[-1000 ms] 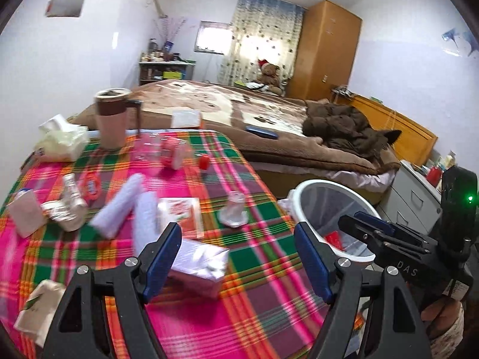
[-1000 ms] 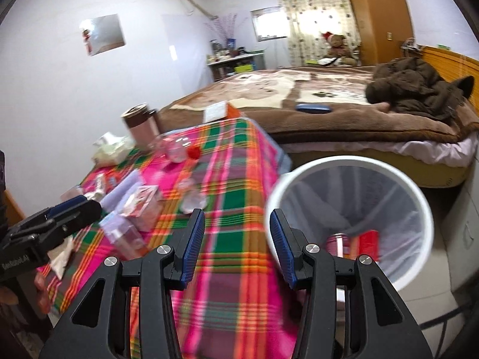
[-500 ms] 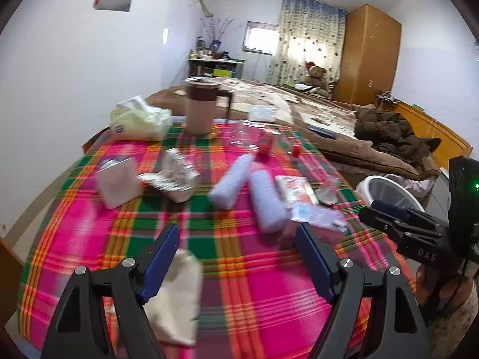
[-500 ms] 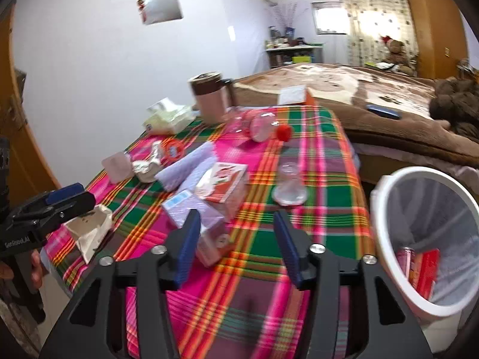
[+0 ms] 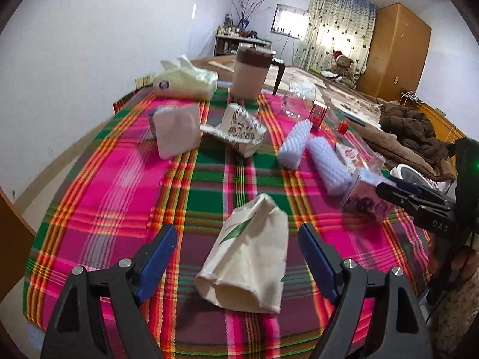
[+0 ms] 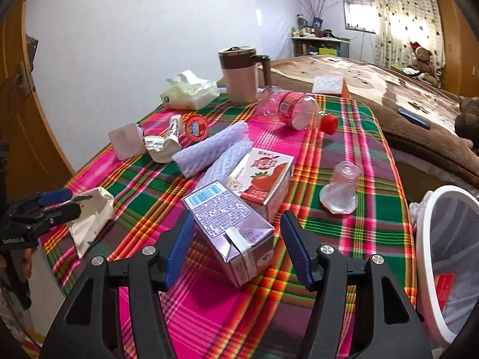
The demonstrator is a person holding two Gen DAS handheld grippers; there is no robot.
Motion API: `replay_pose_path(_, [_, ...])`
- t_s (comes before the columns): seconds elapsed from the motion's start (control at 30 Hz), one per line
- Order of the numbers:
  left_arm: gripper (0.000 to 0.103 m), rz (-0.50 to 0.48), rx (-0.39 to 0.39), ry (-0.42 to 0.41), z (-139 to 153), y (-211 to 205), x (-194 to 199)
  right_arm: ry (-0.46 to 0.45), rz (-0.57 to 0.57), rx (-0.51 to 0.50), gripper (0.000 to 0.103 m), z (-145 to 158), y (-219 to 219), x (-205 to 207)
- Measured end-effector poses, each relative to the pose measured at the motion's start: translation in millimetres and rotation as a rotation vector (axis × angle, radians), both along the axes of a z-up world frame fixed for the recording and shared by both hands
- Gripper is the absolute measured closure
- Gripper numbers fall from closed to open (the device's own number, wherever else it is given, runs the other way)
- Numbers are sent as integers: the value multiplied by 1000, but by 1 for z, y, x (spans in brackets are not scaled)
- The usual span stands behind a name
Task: Collect trash
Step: 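Grasp the white paper bag with the left tool while the right tool grasps the purple carton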
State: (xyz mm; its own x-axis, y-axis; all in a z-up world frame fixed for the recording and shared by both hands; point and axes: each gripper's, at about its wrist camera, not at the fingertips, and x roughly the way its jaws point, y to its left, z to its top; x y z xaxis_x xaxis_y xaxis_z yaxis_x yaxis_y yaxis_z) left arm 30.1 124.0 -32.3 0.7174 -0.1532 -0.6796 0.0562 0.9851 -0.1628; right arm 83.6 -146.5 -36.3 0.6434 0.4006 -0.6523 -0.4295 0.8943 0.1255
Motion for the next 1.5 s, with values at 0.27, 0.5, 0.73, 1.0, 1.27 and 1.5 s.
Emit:
replay_pose_path(0.27, [19, -1, -22, 42, -18, 6, 2, 31, 32, -11, 42, -5, 9, 0])
replay_pose_path(0.5, [41, -25, -36, 54, -24, 1, 3, 37, 22, -34, 42, -9, 14, -2])
replay_pose_path(0.73, [66, -41, -59, 41, -20, -7, 2, 30, -1, -22, 54, -9, 12, -6])
replay_pose_path(1.0, [77, -29, -57, 8, -14, -18, 2, 19, -23, -5, 59, -11, 10, -12])
replay_pose_path(1.27, [78, -39, -45, -32, -5, -30, -3, 1, -39, 17, 61, -10, 6, -17])
replay_pose_path(1.5, [79, -46, -43, -60, 6, -39, -5, -16, -48, 41, 61, -5, 0, -21])
